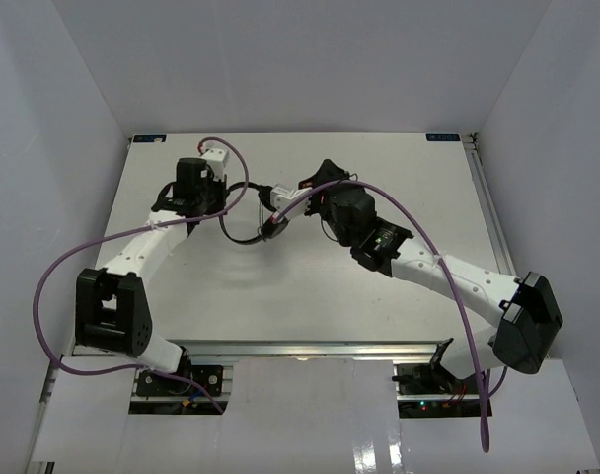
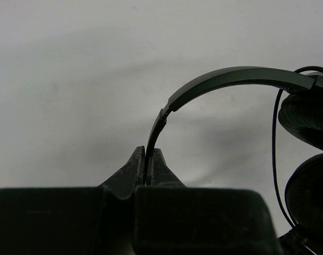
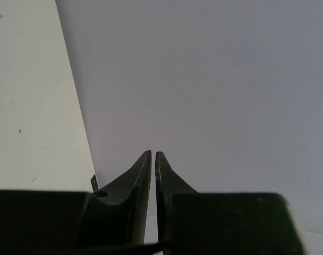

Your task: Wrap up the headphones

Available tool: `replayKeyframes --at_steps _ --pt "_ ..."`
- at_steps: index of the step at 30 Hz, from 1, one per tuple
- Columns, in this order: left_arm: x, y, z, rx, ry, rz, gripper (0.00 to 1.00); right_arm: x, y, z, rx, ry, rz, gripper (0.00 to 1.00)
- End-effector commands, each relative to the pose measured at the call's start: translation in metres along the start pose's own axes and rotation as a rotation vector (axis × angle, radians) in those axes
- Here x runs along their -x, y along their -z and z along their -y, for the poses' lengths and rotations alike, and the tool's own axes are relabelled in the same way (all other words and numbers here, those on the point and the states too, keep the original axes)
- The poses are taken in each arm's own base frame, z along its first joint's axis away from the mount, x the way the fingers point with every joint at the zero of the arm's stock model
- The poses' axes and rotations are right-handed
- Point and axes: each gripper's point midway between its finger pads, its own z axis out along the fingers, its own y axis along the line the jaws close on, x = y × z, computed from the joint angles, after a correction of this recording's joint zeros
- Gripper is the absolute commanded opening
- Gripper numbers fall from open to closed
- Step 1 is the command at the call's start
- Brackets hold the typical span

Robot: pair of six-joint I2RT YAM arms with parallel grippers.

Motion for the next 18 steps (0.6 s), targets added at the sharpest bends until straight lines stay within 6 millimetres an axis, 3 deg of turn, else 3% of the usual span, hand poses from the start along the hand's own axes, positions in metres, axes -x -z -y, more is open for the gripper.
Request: replayKeyframes --at_steps 1,5,10,15,18 --pt "-0.013 0.017 0.06 -0.182 -0.125 -0.036 0.0 0.01 -0.012 0.023 -0.081 0.014 0.034 0.14" --pt "-0.023 0.042 0.09 -0.322 -0.161 -0.026 0.0 0.002 -0.023 0.011 -0.061 0.02 0.019 0.14" --pt "-0.019 0.078 0.103 -0.412 -0.178 0.02 0.0 -0.023 -0.029 -0.004 -0.031 0.013 -0.007 0.14" --pt "-0.03 0.09 0.117 -0.499 -0.164 -0.005 0.0 -0.043 -0.038 0.003 -0.02 -0.087 -0.001 0.14" --pt "-0.034 0.091 0.124 -0.535 -0.157 -0.019 0.0 -0.044 -0.041 0.008 -0.009 -0.143 0.018 0.13"
